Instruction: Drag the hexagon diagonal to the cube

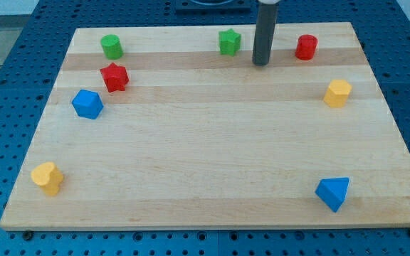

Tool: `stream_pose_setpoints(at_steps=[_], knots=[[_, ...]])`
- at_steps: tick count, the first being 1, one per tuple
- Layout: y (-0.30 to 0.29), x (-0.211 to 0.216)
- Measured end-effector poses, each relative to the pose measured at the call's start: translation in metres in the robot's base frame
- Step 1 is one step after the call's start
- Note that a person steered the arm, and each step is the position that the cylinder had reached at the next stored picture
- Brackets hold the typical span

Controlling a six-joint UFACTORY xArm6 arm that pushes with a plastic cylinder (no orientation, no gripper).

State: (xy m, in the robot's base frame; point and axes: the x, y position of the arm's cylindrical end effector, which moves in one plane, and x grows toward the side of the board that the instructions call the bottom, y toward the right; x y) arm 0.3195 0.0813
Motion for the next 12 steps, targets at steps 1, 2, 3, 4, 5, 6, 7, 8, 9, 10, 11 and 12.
stream_pose_setpoints(at_steps=[1, 2, 3, 4, 5, 6, 7, 8, 9, 10, 11, 12], knots=[[-0.016, 0.003], [-0.017, 0.003], [-0.017, 0.000], [0.004, 0.007], [0.067, 0.034], [0.148, 0.038], [0.186, 0.062], [0.142, 0.092], [0.038, 0.082], [0.040, 0.081], [0.079, 0.067], [0.032, 0.037]])
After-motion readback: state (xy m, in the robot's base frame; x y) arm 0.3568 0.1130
